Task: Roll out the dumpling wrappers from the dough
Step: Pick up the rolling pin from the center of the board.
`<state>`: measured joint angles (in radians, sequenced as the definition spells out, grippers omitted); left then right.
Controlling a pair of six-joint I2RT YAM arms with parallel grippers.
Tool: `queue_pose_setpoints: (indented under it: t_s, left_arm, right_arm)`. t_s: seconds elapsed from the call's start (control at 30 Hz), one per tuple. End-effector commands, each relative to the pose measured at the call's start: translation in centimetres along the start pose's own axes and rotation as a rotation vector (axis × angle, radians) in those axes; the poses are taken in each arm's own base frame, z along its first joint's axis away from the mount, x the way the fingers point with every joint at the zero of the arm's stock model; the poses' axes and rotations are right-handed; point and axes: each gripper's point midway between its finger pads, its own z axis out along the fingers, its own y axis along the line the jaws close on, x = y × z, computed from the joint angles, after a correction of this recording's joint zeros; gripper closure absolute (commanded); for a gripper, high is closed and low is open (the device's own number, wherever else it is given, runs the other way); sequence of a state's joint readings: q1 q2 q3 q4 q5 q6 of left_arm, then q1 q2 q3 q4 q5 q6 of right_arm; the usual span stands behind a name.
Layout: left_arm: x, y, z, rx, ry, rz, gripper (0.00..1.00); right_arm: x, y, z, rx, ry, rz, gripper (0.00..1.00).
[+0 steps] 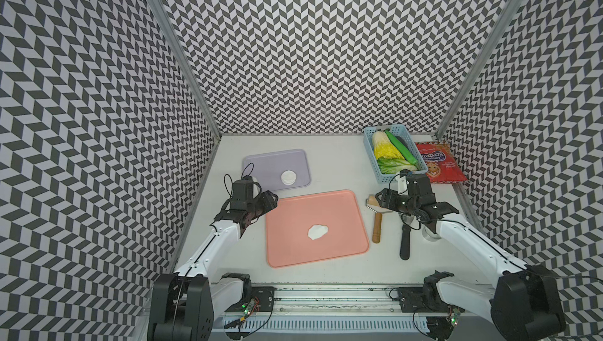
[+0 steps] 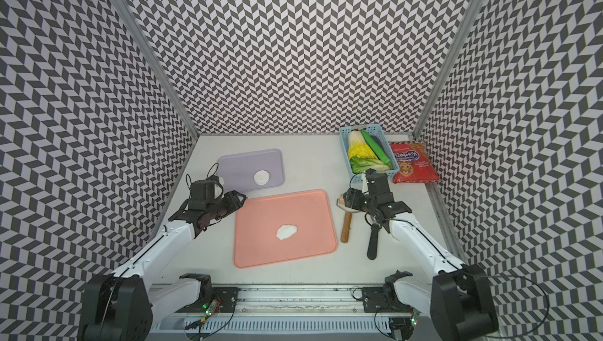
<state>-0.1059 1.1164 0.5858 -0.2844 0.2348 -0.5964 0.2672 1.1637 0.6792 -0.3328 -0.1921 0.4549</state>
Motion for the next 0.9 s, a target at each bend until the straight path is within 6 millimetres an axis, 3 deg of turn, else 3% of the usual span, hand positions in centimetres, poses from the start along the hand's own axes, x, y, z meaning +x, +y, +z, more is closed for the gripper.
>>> queue_pose_setpoints:
  t_s: [0.0,0.23,0.5,0.67,0.87]
  left_arm:
    - [1.5,2.3,-0.2,-0.122,0.008,-0.049,0.45]
    - [3.7,4.3,0.4,-0.231,0.055,-0.086,0.52]
    - [6.2,5.9,1.1,-0.280,0.083,-0.109,0.52]
    - [6.7,6.1,1.3,-0.290,0.088,-0.108,0.51]
    - [6.6,4.9,1.7,-0.230,0.085,-0.090,0.51]
  right_arm:
    - [1.9,-0.5,0.7,0.031,0.038,0.003,0.28]
    - [4.7,-1.1,1.2,0.082,0.096,-0.010,0.30]
    - [6.6,-1.9,1.9,0.111,0.139,-0.005,0.30]
    - [6.8,-2.1,2.4,0.116,0.142,-0.005,0.29]
    - [7.3,-2.2,3.2,0.116,0.161,0.000,0.33]
